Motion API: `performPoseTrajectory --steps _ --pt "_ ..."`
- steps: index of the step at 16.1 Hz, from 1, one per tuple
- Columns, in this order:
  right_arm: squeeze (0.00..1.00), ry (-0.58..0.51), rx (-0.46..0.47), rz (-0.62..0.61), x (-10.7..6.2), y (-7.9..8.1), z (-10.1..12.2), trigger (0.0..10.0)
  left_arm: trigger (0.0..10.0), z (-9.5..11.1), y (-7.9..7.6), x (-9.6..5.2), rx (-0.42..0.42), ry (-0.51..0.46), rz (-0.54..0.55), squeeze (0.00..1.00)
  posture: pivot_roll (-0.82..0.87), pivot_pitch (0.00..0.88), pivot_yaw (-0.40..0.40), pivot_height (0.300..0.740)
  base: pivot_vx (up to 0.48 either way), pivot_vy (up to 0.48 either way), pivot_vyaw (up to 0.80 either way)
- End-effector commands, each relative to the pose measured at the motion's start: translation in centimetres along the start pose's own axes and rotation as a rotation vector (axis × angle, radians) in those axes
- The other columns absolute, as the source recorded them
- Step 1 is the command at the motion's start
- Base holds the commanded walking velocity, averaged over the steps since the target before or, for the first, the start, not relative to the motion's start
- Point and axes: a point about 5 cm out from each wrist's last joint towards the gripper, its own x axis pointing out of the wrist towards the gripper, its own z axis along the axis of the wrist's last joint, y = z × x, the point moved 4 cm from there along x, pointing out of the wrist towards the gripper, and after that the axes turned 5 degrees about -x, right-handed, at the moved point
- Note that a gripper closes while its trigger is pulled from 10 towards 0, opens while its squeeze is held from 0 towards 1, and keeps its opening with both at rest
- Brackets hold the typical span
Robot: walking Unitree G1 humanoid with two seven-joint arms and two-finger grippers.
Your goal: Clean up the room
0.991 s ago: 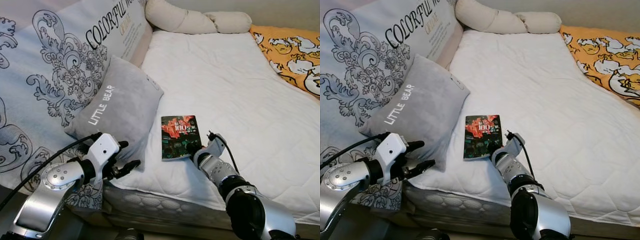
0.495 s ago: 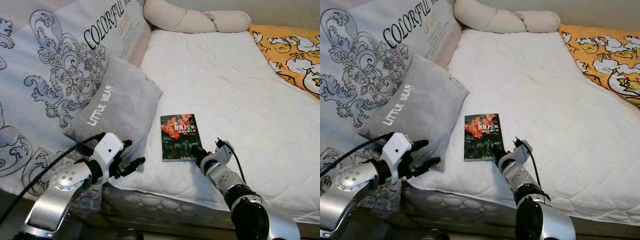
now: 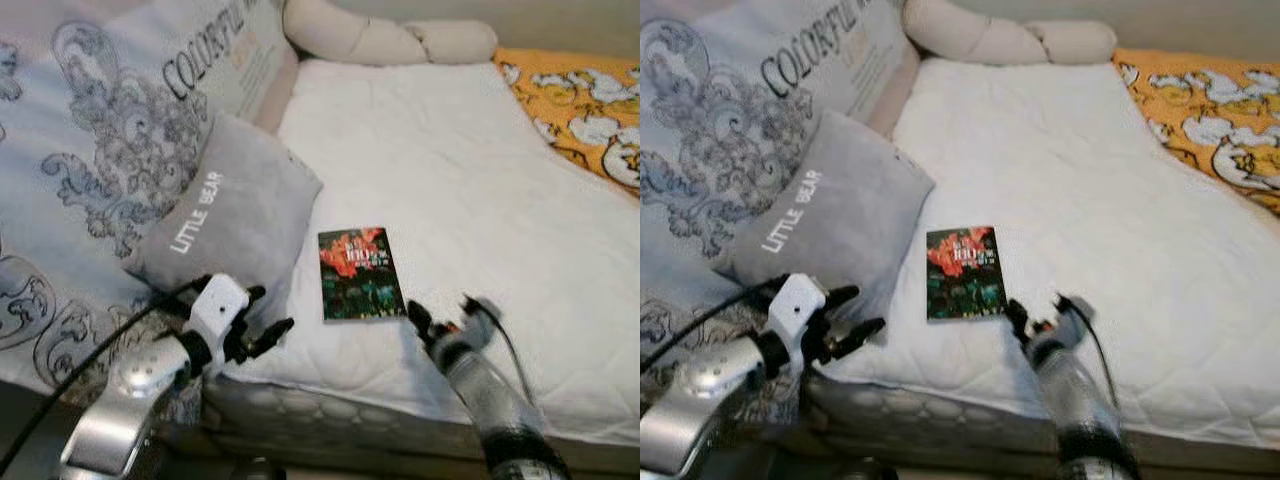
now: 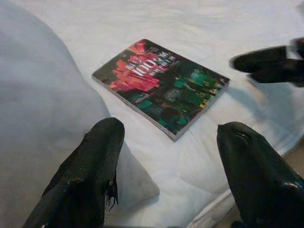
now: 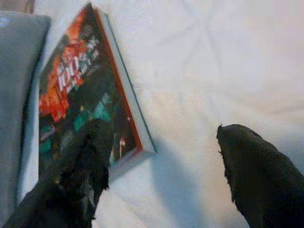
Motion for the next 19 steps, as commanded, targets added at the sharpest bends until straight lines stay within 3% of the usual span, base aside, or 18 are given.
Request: performPoseTrajectory --steps 1,4,5,6,8,15,19 --pt "1.00 -0.067 -0.082 0.068 -0.5 2.0 1.9 10.0 10.0 0.5 0.8 0.0 -0.005 -0.031 0.067 0.00 -0.01 0.000 0.017 0.740 0.000 0.000 0.00" --pt "1.00 -0.400 -0.443 0.014 -3.4 4.6 8.1 10.0 10.0 2.3 4.3 0.8 -0.088 -0.164 0.404 0.00 -0.04 0.000 0.015 0.740 0.000 -0.135 0.00" --pt "1.00 -0.500 -0.524 -0.024 -4.1 5.6 9.2 10.0 10.0 2.6 4.4 1.1 -0.092 -0.178 0.437 0.00 -0.04 0.000 0.012 0.740 0.000 -0.480 0.00" --pt "1.00 -0.512 -0.567 -0.042 -4.3 6.0 9.3 10.0 10.0 2.7 4.3 1.2 -0.089 -0.180 0.440 0.00 -0.04 0.000 0.012 0.740 0.000 -0.480 0.00" --pt "1.00 -0.487 -0.591 -0.109 -4.0 5.7 8.5 10.0 10.0 2.9 4.3 1.4 -0.066 -0.180 0.445 0.00 -0.03 0.000 0.007 0.740 0.000 -0.480 0.00" --pt "1.00 -0.489 -0.605 -0.104 -4.0 6.3 8.6 10.0 10.0 3.0 4.9 1.1 -0.075 -0.188 0.491 0.00 -0.02 0.000 0.011 0.740 0.000 -0.480 0.00" --pt "1.00 -0.494 -0.613 -0.146 -4.2 5.8 9.0 10.0 10.0 3.0 5.0 1.2 -0.077 -0.187 0.492 0.00 -0.03 0.000 0.023 0.740 0.000 -0.480 0.00"
